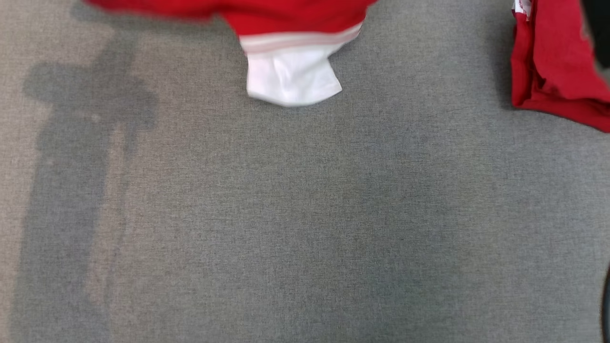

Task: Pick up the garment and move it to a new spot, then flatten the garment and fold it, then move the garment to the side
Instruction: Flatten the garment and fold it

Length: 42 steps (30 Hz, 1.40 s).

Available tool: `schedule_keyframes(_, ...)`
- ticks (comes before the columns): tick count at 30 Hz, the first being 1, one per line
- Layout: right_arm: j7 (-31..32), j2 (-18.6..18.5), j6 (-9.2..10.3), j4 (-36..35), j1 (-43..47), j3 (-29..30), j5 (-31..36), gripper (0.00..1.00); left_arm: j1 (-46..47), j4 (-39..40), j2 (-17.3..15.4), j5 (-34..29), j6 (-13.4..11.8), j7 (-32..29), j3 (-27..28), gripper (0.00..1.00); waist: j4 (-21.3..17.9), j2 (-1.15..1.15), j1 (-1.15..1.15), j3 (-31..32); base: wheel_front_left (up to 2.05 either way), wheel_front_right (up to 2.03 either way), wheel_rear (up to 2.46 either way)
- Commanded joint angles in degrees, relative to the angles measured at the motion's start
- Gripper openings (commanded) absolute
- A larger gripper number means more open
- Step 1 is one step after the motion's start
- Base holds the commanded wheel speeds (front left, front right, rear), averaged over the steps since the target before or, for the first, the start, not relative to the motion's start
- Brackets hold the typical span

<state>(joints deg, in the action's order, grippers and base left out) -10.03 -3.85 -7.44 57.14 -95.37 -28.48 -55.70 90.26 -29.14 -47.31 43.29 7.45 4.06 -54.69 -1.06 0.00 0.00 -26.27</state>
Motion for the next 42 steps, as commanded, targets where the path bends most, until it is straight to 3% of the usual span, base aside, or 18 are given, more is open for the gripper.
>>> schedule_keyframes(1, -1.63, 0.2, -0.08, 2.29, -3.34, -0.37, 1.23, 0.0, 3.61, -1.75, 0.08, 0.47, 0.05, 0.7, -1.2, 0.0, -0.08, 0.0, 0.0, -0.46, 0.0, 0.0, 0.0)
schedule_keyframes(8, -5.15, 0.68, -0.07, 11.25, -14.64, -0.29, 7.63, 0.0, 13.17, -8.92, 2.67, 0.15, 0.03, 5.07, -3.46, 0.0, 1.0, 0.0, 0.0, -2.02, 0.0, 0.0, 0.0)
schedule_keyframes(11, -5.31, -0.66, -0.05, 10.07, -18.23, 2.37, 12.71, 0.0, 15.87, -12.53, 5.45, 0.59, 0.04, 8.32, -2.43, 0.0, 1.91, 0.0, 0.0, -3.58, 0.0, 0.0, 0.0)
schedule_keyframes(14, -5.27, -0.28, -0.05, 8.75, -16.46, 4.43, 15.98, 0.0, 15.3, -13.6, 7.13, 2.15, 0.03, 9.37, -2.94, 0.0, 2.22, 0.0, 0.0, -4.89, 0.0, 0.0, 0.0)
schedule_keyframes(22, -5.28, 0.58, -0.05, 5.65, -10.69, 4.72, 17.44, 0.0, 10.45, -12.32, 6.87, 4.2, 0.04, 10.91, -6.01, 0.0, 2.09, 0.0, 0.0, -7.18, 0.0, 0.0, 0.0)
schedule_keyframes(28, -5.19, -0.01, -0.05, 0.49, -0.67, 1.21, 11.64, 0.0, 1.42, -5.51, 4.51, 4.35, 0.03, 11.06, -2.73, 0.0, 1.71, 0.0, 0.0, -5.59, 0.0, 0.0, 0.0)
schedule_keyframes(34, -4.89, -4.74, -0.06, -7.93, 14.48, -3.09, 2.79, 0.0, -14.05, 1.95, 1.41, 2.06, 0.02, 11.08, 2.49, 0.0, 1.09, 0.0, 0.0, -0.13, 0.0, 0.0, 0.0)
schedule_keyframes(42, -4.44, -11.15, -0.06, -18.45, 33.44, -8.5, -7.0, 0.0, -36.81, 9.39, 1.63, -2.18, -3.08, 11.09, 9.74, 0.0, 0.42, 0.0, 0.0, 6.47, 0.0, 0.0, 0.0)
